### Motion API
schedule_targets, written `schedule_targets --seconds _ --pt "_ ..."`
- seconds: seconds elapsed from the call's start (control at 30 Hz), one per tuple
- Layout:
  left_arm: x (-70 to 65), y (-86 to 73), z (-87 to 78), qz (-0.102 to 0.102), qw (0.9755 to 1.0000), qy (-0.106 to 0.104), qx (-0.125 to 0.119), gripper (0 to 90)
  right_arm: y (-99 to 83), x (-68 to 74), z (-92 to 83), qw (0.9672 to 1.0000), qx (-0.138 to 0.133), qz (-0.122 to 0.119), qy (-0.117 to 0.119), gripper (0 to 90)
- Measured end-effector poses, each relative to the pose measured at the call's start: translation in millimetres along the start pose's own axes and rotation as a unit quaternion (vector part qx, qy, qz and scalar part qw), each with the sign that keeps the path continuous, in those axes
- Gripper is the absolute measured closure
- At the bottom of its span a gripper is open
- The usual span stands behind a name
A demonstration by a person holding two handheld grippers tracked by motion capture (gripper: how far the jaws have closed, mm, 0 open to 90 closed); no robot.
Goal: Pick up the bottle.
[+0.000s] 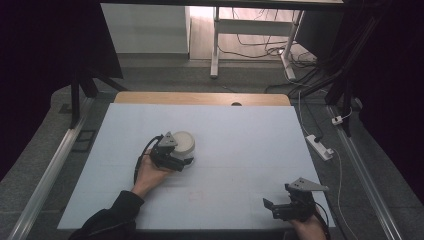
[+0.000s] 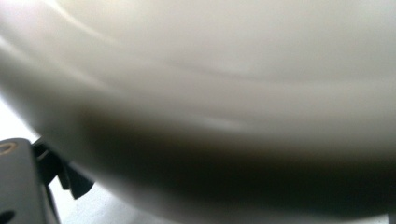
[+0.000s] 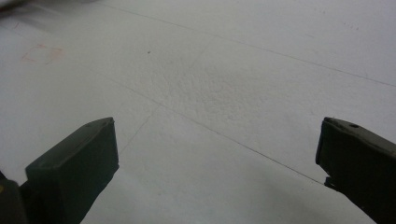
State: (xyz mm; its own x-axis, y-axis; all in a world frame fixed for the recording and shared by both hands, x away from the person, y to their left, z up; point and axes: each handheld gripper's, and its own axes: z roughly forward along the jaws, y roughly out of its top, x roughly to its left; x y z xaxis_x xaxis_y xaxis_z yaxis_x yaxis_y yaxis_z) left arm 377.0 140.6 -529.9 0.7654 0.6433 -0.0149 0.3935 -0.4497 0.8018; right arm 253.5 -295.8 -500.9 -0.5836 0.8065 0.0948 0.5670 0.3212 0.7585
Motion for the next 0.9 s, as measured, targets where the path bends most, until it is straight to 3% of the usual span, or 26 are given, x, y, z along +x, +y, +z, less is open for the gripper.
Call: schedule_targets --seconds 0.3,0.57,0.9 --pt "0.1 0.7 -1.3 -0.003 1.0000 -0.002 0.005 7.2 0.0 0.0 -0.3 1.0000 -0.001 0.000 0.001 0.0" --pt "-4.7 6.6 -5.7 0.000 0.9999 -0.016 -0.001 7.3 -0.1 0.1 -0.6 1.0000 -0.002 0.002 0.001 0.0" --pt "-19.3 18.0 -20.7 0.027 0.9989 -0.031 -0.023 7.2 -0.2 -0.5 -2.0 1.0000 -0.009 0.004 0.000 0.0"
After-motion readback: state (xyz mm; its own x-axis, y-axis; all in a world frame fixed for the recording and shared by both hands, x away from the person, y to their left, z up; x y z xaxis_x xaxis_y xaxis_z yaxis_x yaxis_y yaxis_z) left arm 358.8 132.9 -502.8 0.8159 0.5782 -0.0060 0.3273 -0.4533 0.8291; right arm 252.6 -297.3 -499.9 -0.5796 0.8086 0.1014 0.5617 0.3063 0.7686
